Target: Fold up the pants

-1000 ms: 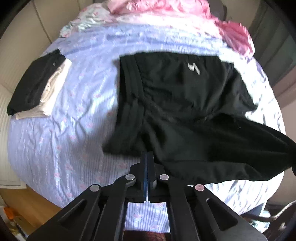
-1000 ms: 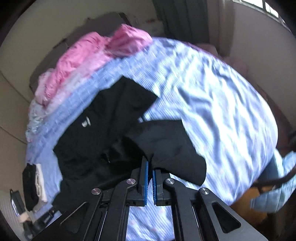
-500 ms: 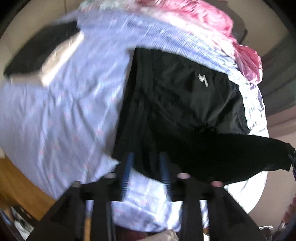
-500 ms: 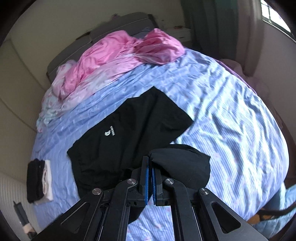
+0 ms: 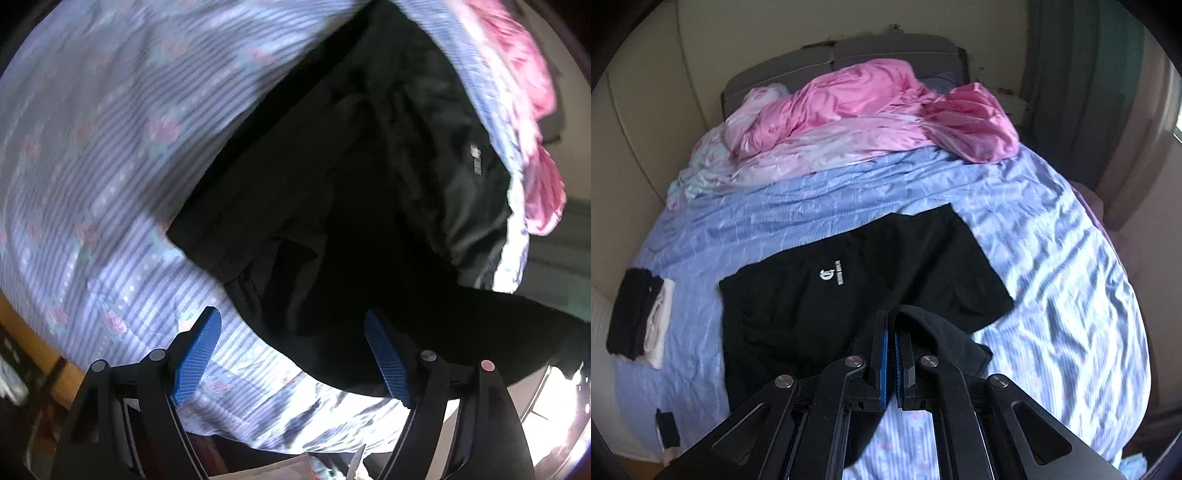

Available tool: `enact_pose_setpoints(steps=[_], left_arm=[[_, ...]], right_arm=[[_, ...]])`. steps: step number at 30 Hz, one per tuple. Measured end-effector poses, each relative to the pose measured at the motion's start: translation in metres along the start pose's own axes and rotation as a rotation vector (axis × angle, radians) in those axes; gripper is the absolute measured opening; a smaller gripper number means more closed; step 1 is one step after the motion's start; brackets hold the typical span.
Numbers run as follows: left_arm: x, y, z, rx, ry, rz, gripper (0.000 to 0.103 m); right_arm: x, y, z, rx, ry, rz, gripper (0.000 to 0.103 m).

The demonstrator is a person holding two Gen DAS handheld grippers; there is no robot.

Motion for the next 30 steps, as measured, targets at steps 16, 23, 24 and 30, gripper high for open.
enact_pose_setpoints(steps=[16,23,24,30], left_arm=[[0.014,0.003,0.004,-0.048,-0.037,0.009,0.011],[-0.067,-0.015,0.044,0.126,-0.004,0.156,0.010],[-0.081,-0.016,0.056,0.140,-0.009,0.180,0.010],[-0.120,0.012,0.116,0.174,-0.068,0.287,0.010]], right_arm=[[0.015,-0.008,-0.002,-0.038,-0.037,-0.043,0.004],[-0.015,-0.016,0.050,0.059,-0.035,-0.046,0.004],[-0.023,-0.016,0.058,0.083,-0.029,-0.039,0.004],[-0.053,0.016,0.081,0.179,0.001,0.071,0.004]])
Point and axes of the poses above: each gripper's, at about its wrist camera, not at the fingertips, and x roughly the way its jaws point, z to its right, y to its top, the point moved 2 cm from there along x, roughly the way its jaws point, and after that the axes turned 3 degrees about -y, right-handed, at the moved point
